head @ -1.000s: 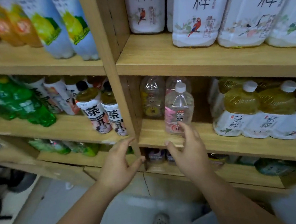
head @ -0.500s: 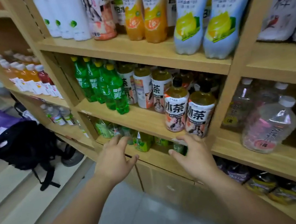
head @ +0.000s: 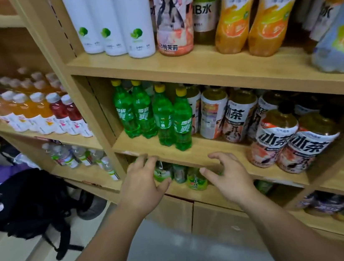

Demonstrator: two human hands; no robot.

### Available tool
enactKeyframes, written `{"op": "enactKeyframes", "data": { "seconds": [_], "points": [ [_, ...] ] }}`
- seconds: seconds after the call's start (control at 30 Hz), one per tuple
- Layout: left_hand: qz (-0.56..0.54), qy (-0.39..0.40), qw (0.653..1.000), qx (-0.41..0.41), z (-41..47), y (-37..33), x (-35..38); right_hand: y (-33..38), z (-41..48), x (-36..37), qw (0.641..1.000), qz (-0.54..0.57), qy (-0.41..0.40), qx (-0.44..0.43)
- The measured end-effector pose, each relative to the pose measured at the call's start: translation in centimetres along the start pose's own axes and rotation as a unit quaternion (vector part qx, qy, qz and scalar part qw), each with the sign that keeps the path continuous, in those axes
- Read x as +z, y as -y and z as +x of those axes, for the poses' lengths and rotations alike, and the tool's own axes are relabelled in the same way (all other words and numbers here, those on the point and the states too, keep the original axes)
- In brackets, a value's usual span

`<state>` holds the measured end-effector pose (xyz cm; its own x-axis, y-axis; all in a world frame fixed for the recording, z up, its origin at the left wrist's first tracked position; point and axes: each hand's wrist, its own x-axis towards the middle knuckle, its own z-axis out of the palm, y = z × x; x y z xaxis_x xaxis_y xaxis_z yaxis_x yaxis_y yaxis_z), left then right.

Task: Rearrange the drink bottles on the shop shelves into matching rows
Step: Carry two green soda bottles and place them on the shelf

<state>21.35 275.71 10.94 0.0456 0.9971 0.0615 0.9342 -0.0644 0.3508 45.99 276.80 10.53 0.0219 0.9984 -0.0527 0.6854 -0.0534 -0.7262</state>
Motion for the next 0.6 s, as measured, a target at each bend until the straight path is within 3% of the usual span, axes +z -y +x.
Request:
{"op": "enactKeyframes", "data": {
  "seconds": [0.27, 0.6],
  "points": [
    [-0.069, 0.019, 0.997, -0.011, 6.9, 1.8, 0.0, 1.3, 6.0, 1.7, 0.998, 0.057, -0.02, 0.017],
    [-0.114, -0.006, 0.992, -0.061, 13.7, 1.0, 0.4, 1.2, 13.1, 3.5, 0.992, 0.125, 0.015, 0.013]
  ]
}}
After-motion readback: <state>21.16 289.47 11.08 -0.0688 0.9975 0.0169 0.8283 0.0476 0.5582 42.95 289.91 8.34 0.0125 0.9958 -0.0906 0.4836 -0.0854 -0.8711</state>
